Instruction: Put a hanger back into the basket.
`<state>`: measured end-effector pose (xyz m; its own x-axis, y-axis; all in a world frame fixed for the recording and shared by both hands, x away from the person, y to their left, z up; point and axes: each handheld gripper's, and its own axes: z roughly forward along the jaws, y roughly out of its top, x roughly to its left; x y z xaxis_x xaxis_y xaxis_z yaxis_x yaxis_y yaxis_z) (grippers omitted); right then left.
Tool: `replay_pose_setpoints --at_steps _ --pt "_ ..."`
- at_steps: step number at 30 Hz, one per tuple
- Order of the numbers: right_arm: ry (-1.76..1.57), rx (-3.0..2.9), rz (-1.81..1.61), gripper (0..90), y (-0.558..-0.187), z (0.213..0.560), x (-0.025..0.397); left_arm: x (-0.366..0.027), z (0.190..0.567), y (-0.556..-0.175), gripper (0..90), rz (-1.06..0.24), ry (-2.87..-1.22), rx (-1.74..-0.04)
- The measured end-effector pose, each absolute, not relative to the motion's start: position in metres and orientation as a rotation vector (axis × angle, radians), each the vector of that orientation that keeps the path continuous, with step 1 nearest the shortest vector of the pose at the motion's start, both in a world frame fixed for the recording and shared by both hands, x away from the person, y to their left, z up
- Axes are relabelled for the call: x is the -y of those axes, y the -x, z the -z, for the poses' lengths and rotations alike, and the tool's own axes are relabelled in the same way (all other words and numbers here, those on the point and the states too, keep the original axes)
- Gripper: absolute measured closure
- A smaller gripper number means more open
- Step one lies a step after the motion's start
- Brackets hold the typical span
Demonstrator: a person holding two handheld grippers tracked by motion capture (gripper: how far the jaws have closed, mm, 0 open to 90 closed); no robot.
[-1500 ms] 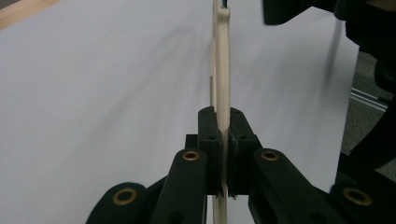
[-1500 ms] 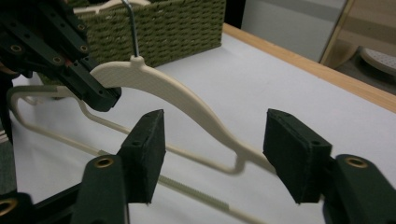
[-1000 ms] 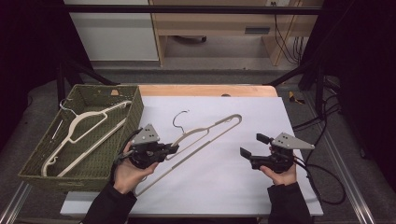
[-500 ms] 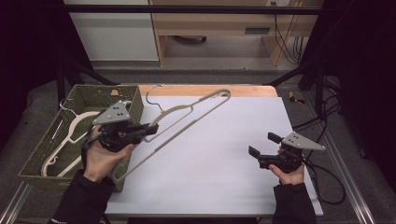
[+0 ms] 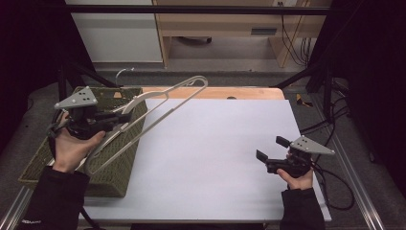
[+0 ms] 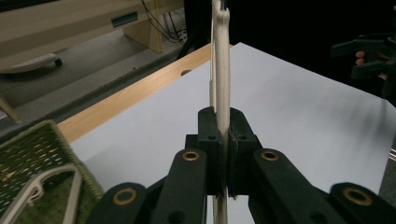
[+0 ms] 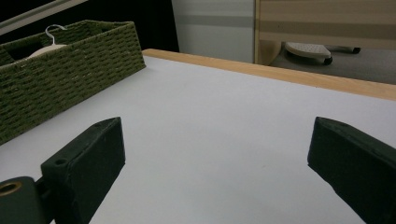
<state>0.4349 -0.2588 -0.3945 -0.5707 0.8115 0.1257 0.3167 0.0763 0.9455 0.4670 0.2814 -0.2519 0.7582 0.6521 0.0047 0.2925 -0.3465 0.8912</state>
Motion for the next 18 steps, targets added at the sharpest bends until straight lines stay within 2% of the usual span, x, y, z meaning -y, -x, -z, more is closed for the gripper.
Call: replay_pose_setpoints --at_steps 11,18 --pt "-1.106 -1.921 -1.51 4.6 -0.434 0.393 0.259 -0.343 0.249 -0.478 86.3 -0.523 -1.923 -0.799" --pt "-1.104 -1.922 -1.519 4.7 -0.434 0.393 0.258 -0.368 0.257 -0.487 86.4 -0.538 -1.93 -0.852"
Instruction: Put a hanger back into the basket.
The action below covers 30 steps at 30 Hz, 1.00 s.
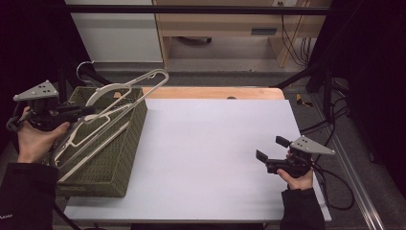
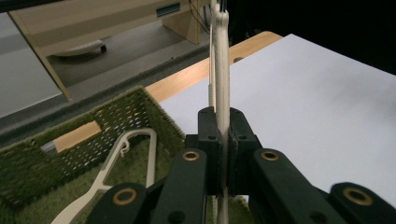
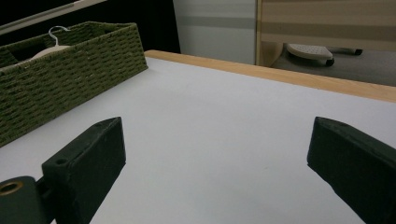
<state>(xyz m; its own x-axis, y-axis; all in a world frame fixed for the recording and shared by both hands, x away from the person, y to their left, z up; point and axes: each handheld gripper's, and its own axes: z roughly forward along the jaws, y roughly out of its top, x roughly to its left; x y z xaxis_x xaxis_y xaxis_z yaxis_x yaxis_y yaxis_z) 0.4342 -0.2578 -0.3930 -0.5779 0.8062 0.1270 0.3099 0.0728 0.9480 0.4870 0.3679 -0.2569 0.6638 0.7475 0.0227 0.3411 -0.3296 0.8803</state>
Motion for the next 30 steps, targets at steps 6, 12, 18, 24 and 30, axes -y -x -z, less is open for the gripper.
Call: replay_pose_setpoints --at_steps 6,12,18,24,30 --pt "-1.101 -1.933 -1.509 4.6 -0.435 0.394 0.256 -0.39 0.269 -0.496 86.3 -0.551 -1.939 -0.896" --pt "-1.102 -1.935 -1.506 4.7 -0.435 0.394 0.257 -0.412 0.282 -0.501 86.3 -0.57 -1.948 -0.961" --pt "-1.106 -1.937 -1.503 4.7 -0.435 0.395 0.255 -0.43 0.293 -0.502 86.3 -0.563 -1.94 -1.011" --pt "-1.101 -1.934 -1.505 4.7 -0.435 0.394 0.256 -0.439 0.301 -0.501 86.3 -0.559 -1.944 -1.037" --pt "-1.094 -1.948 -1.498 4.8 -0.435 0.395 0.255 -0.444 0.312 -0.5 86.3 -0.531 -1.964 -1.07"
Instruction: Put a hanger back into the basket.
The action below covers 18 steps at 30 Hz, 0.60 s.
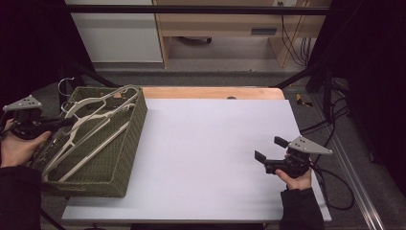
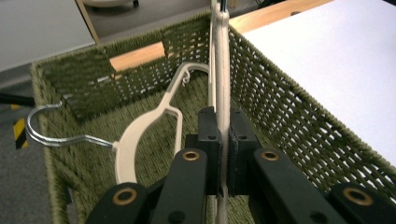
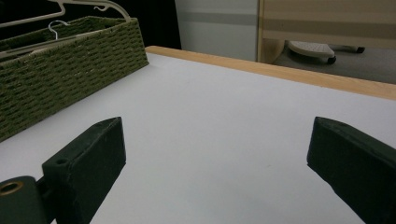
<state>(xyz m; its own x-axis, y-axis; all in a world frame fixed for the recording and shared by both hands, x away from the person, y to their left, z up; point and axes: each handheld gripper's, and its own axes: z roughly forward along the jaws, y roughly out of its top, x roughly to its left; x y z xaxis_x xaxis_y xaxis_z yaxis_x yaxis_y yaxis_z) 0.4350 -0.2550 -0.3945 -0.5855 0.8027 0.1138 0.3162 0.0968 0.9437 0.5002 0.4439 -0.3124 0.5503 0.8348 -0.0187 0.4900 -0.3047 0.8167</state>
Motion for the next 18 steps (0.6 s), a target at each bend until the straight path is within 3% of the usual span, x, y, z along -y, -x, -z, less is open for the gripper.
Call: replay_pose_setpoints --at_steps 10,18 --pt "-1.094 -1.948 -1.498 4.8 -0.435 0.394 0.255 -0.433 0.347 -0.509 86.3 -0.44 -1.997 -1.157" --pt "-1.097 -1.942 -1.504 4.9 -0.434 0.394 0.255 -0.434 0.364 -0.512 84.7 -0.418 -1.932 -1.273"
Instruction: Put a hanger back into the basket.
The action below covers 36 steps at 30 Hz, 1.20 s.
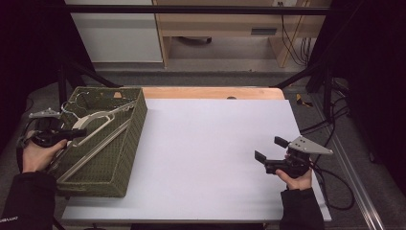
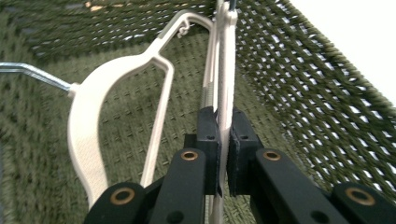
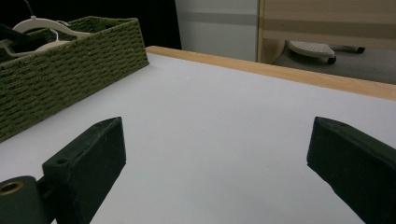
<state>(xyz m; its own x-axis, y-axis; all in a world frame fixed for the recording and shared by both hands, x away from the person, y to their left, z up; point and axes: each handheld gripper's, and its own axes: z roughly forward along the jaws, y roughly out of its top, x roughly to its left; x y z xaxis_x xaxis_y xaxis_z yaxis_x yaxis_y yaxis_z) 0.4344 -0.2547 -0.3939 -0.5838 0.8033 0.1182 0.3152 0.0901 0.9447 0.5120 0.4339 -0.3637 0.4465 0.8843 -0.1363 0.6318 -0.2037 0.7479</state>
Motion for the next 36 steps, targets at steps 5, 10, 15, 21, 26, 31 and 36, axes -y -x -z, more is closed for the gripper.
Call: replay_pose_setpoints --at_steps 5,10,15,21,26,31,36 --pt "-1.097 -1.95 -1.497 4.8 -0.434 0.394 0.254 -0.439 0.369 -0.514 77.5 -0.524 -1.904 -1.401" --pt "-1.102 -1.96 -1.488 4.8 -0.436 0.397 0.25 -0.448 0.377 -0.515 68.4 -0.557 -1.873 -1.523" --pt "-1.1 -1.962 -1.491 4.8 -0.437 0.398 0.249 -0.45 0.383 -0.514 63.0 -0.551 -1.888 -1.592" --pt "-1.102 -1.962 -1.492 4.8 -0.437 0.398 0.25 -0.451 0.38 -0.506 52.4 -0.588 -1.856 -1.59" --pt "-1.106 -1.959 -1.493 4.7 -0.437 0.398 0.25 -0.44 0.364 -0.492 41.7 -0.635 -1.821 -1.497" --pt "-1.104 -1.954 -1.498 4.4 -0.436 0.397 0.252 -0.406 0.346 -0.474 29.3 -0.648 -1.799 -1.289" --pt "-1.098 -1.946 -1.509 4.1 -0.435 0.395 0.254 -0.366 0.337 -0.462 15.6 -0.631 -1.785 -1.108"
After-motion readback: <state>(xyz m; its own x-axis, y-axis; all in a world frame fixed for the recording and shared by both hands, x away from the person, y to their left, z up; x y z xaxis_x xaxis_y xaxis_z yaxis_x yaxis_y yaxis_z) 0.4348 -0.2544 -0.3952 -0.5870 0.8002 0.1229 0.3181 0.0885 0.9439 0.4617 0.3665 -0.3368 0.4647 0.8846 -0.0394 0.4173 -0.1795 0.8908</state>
